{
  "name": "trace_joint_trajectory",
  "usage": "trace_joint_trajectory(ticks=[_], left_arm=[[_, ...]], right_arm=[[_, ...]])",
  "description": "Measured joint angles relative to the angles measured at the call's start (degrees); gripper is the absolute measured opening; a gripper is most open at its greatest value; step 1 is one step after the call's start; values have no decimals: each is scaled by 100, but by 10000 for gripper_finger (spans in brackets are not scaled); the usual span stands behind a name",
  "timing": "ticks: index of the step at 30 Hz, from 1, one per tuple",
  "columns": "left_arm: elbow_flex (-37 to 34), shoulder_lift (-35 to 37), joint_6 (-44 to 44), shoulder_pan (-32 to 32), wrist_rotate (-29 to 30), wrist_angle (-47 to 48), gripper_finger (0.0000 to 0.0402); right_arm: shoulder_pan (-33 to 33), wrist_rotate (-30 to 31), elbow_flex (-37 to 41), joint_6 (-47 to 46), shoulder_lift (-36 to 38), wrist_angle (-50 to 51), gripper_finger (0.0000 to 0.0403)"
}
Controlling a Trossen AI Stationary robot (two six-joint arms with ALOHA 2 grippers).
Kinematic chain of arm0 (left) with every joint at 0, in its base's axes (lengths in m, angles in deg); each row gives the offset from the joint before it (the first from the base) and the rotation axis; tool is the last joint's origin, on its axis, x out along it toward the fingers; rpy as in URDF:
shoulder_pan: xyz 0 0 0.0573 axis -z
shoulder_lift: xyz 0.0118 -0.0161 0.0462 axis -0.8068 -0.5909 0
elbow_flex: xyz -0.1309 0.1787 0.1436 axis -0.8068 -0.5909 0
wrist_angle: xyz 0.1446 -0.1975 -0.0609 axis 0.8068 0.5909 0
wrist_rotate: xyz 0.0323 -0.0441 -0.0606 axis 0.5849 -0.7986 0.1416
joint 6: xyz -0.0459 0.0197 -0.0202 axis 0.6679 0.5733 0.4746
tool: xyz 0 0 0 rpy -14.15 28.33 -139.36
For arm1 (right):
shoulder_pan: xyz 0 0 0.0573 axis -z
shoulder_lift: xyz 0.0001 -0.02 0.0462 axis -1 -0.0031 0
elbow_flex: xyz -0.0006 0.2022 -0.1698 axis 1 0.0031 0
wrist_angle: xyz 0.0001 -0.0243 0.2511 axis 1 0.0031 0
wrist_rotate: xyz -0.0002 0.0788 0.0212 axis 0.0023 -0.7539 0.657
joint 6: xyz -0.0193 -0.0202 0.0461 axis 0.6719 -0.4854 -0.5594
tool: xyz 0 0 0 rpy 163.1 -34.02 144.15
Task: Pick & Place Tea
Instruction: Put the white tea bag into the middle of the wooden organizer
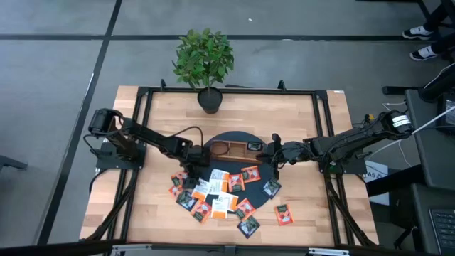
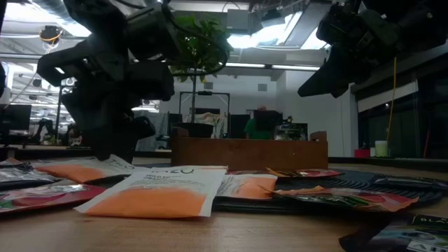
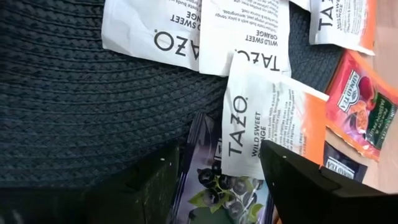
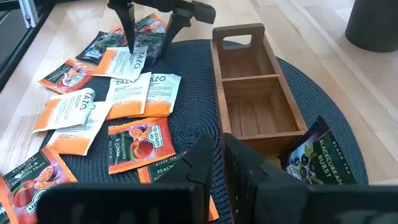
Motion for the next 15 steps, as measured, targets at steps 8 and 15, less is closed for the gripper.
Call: trace_joint_trajectory(ticks=[8,15], left_arm=[[2,0,-1,96,83,-7,219],[-2,-4,-90,96,106,21,168]], right_arm=[[0,0,0,2,0,0,39],[0,0,0,2,0,2,39]])
